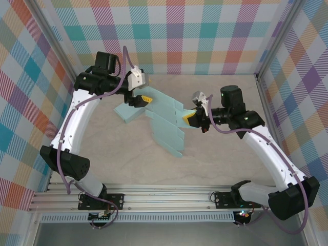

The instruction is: Fold the paper box

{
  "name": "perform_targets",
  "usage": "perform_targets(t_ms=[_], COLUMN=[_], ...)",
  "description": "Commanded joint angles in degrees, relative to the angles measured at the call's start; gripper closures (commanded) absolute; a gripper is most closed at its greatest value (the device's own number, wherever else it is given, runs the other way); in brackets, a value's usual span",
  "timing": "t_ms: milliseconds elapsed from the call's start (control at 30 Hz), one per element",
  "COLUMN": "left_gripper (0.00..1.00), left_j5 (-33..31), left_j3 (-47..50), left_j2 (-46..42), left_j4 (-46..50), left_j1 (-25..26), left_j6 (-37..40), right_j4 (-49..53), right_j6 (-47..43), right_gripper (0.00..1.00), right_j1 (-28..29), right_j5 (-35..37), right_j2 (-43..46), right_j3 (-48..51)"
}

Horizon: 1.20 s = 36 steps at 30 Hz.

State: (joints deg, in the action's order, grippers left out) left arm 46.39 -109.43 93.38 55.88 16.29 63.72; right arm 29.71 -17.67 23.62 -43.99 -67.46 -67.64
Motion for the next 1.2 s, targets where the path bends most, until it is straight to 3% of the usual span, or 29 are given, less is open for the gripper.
perform_targets(t_ms=[0, 267, 500, 667, 900, 1167], left_gripper=[0.22, 0.17, 0.22, 0.36, 0.62, 0.71], left_j5=[-0.71, -2.8, -2.53, -3.11, -4.8, -12.25], left_j3=[-0.42, -2.06, -3.55, -3.51, -2.66, 2.55], left_j2=[0.64, 1.64, 2.92, 3.72, 4.7, 3.18], left_j4=[1.71, 0.91, 4.65, 5.7, 5.17, 0.04], left_j1=[-0.37, -0.38, -0.39, -0.39, -0.01, 1.54], left_j6=[1.23, 0.93, 2.28, 2.63, 2.36, -0.85], right_j4=[-0.98, -0.96, -1.79, -2.16, -3.75, -6.97], right_j6=[-1.34, -1.22, -0.87, -0.7, -0.1, 1.06], right_gripper=[1.0, 1.0, 1.0, 1.0, 1.0, 1.0], right_j1=[0.46, 0.66, 0.73, 0.72, 0.73, -0.03], right_j5=[-1.85, -2.48, -2.86, -2.86, -3.31, -2.68], right_j2=[0.28, 0.04, 0.3, 0.18, -0.16, -2.18], right_j3=[-1.97, -2.02, -2.06, -2.08, -1.36, 1.11])
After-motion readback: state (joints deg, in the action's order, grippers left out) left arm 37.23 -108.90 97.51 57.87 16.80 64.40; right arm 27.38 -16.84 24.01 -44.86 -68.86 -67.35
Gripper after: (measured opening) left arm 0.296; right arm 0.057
